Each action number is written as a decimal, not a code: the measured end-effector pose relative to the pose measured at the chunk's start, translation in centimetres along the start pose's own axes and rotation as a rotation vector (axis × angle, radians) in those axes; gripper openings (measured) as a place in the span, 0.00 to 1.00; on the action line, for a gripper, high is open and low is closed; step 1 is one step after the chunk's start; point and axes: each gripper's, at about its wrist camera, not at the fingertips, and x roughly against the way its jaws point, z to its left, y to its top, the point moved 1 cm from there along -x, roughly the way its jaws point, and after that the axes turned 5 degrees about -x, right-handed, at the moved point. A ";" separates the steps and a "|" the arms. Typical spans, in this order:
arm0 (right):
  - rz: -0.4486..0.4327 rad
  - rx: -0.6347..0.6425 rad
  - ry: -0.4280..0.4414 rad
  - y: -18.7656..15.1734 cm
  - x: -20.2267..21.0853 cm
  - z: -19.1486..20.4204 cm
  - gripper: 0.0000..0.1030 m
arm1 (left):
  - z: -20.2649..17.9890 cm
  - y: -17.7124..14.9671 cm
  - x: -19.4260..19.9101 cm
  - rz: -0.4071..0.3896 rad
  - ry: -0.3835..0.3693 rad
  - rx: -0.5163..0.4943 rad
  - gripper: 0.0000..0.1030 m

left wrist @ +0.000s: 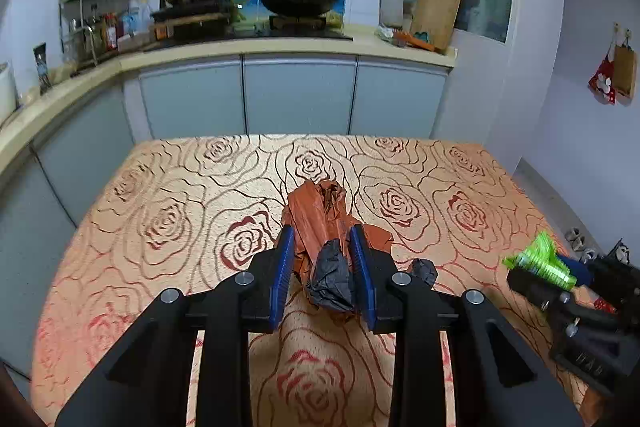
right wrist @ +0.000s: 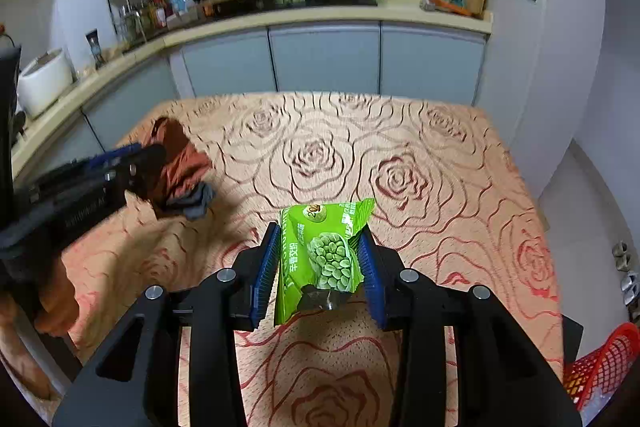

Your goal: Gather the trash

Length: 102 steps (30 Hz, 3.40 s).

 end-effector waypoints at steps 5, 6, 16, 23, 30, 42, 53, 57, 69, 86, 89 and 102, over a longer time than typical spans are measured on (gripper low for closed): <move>-0.055 -0.011 0.018 0.5 3.0 0.3 0.36 | -0.7 0.2 3.8 -0.055 0.018 -0.024 0.27; -0.066 -0.013 0.021 0.6 3.7 0.4 0.36 | -0.8 0.3 4.5 -0.064 0.018 -0.026 0.27; -0.172 -0.044 0.035 1.0 10.1 0.3 0.36 | -2.5 0.9 11.1 -0.155 0.009 -0.064 0.27; -0.224 -0.076 0.026 0.7 13.6 -1.1 0.36 | -4.3 1.1 14.0 -0.189 -0.010 -0.090 0.27; -0.262 -0.102 0.001 -0.1 16.8 -2.6 0.36 | -6.4 1.0 16.2 -0.217 -0.036 -0.116 0.27; -0.315 -0.169 -0.091 -1.9 20.8 -8.1 0.36 | -11.9 1.0 17.4 -0.230 -0.133 -0.176 0.27; -0.318 -0.277 -0.270 -5.0 23.5 -16.9 0.36 | -21.4 0.3 15.4 -0.191 -0.318 -0.275 0.27; -0.290 -0.330 -0.359 -7.0 24.4 -21.3 0.36 | -26.1 -0.8 14.0 -0.145 -0.427 -0.319 0.27; -0.184 -0.466 -0.499 -12.5 24.6 -29.8 0.37 | -38.6 -5.1 6.4 0.106 -0.699 -0.422 0.27; -0.076 -0.492 -0.417 -13.6 19.2 -32.1 0.40 | -38.7 -6.2 3.2 0.113 -0.649 -0.472 0.77; -0.058 -0.496 -0.384 -13.4 18.2 -31.4 0.65 | -37.3 -5.5 3.6 0.092 -0.614 -0.457 0.79; -0.096 -0.500 -0.391 -14.3 21.8 -27.0 0.83 | -31.9 -4.5 10.0 -0.036 -0.463 -0.422 0.83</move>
